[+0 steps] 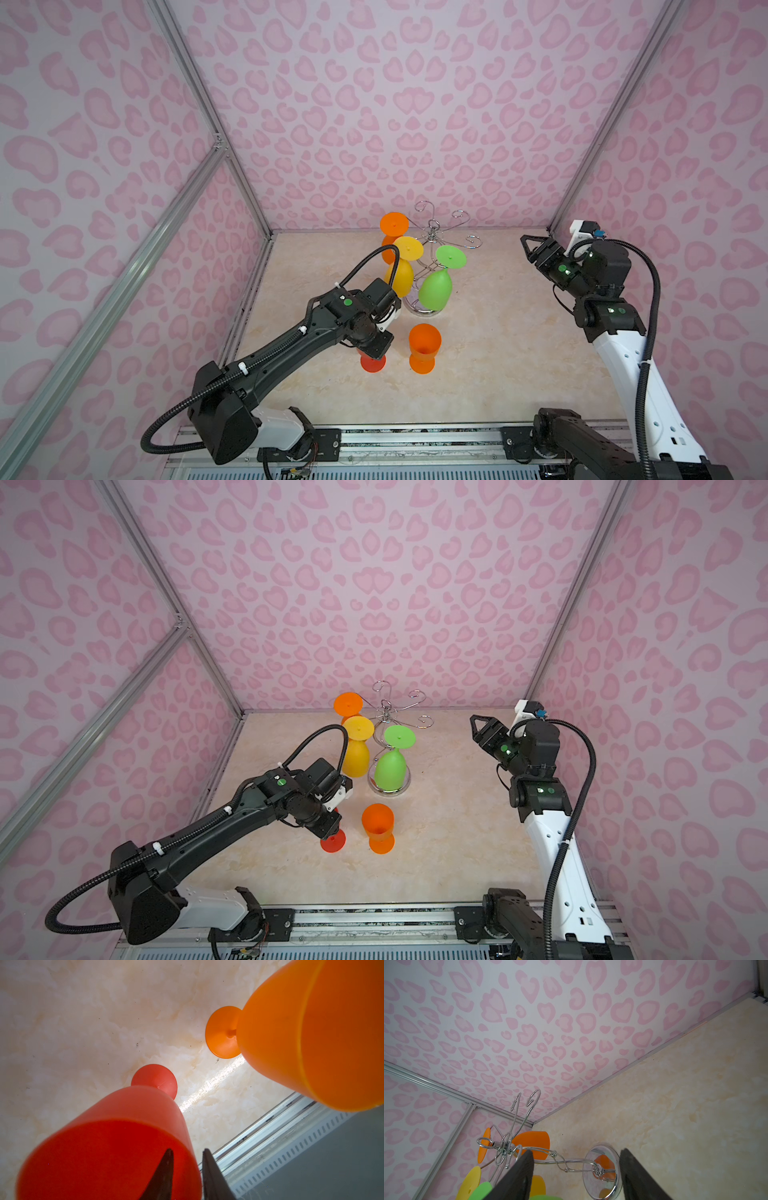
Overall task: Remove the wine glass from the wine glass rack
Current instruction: 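Lower the red glass upright beside the orange glass with the left gripper, then open the left gripper and lift it while the right gripper reaches the green glass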
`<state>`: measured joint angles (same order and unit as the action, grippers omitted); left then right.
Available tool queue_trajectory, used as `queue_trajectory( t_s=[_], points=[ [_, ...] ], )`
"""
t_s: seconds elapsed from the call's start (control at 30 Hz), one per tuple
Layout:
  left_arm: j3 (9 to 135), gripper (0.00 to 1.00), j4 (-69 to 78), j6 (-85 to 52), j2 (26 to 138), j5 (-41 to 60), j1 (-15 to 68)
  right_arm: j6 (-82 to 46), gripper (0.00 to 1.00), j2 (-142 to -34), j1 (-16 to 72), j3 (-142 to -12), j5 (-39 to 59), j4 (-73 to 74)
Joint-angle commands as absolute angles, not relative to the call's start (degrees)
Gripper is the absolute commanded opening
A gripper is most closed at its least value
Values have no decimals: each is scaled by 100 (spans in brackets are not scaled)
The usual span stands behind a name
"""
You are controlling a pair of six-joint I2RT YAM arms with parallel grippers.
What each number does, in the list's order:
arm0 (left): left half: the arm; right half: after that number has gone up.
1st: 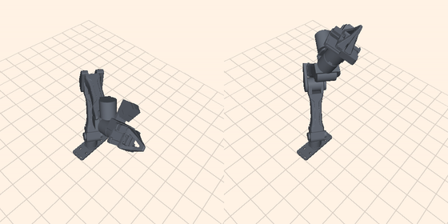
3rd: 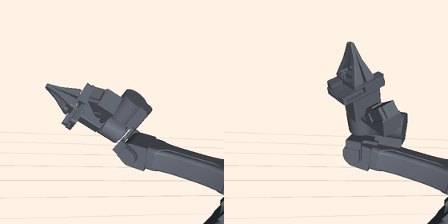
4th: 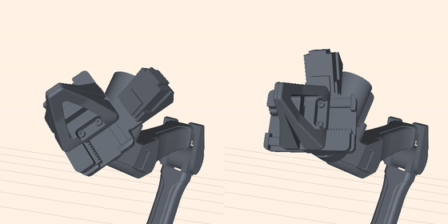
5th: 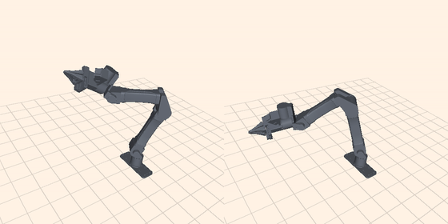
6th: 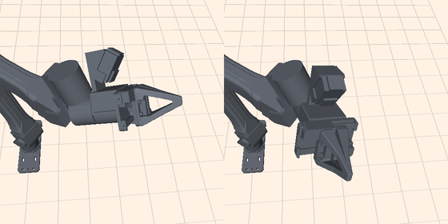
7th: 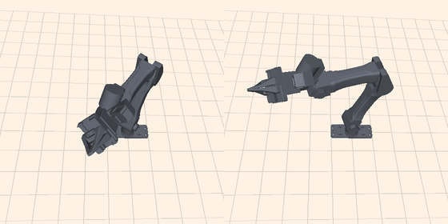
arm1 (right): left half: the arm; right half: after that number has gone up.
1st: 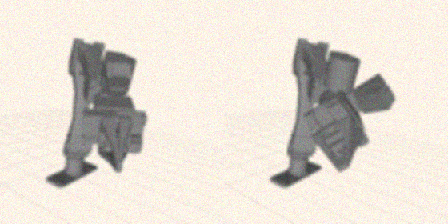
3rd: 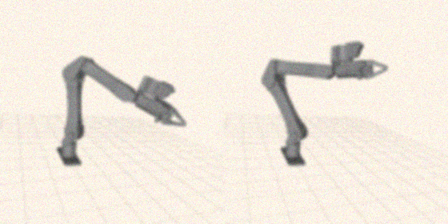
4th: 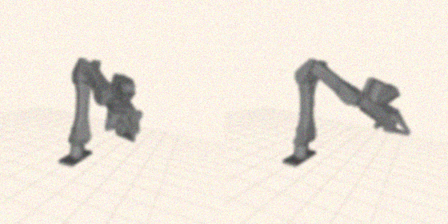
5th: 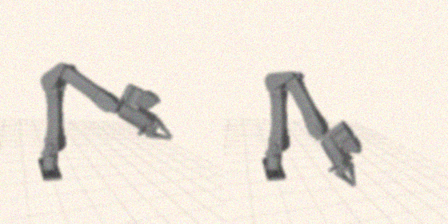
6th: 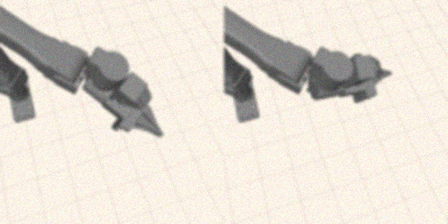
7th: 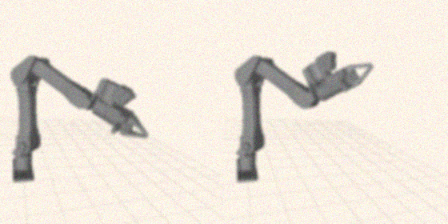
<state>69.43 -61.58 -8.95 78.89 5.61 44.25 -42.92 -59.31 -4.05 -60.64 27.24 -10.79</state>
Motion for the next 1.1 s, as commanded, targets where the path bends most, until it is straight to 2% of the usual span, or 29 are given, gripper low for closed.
queue_trajectory(
  t_s=[0.0, 0.07, 0.17, 0.53, 0.6, 0.8, 0.97, 1.07],
  points=[
    [7077, 35, -6196, -962, 7803, 637, 4425, -4259, 66, -5898, -430, -6016, 2778, -1046],
    [7183, 43, -6205, -975, 7723, 718, 4426, -4263, 66, -5873, -447, -5991, 2793, -1033],
    [7351, 47, -6205, -993, 7554, 838, 4425, -4310, 66, -5837, -457, -5954, 2834, -1004],
    [8215, 52, -6642, -1033, 6304, 787, 4424, -5076, 66, -5582, -310, -5815, 3371, -435],
    [8396, 54, -6635, -1036, 6065, 521, 4422, -5216, 66, -5589, -55, -5801, 3388, -326],
    [8563, 73, -6270, -1181, 5717, -1172, 4430, -5267, 66, -5854, 1265, -5853, 3140, -246],
    [8475, 76, -5746, -1321, 5866, -2382, 4409, -5247, 66, -6127, 2029, -5875, 2887, -112],
    [8416, 76, -5347, -1289, 5906, -2698, 4387, -5282, 66, -6242, 2151, -5904, 2865, -35]
  ],
)
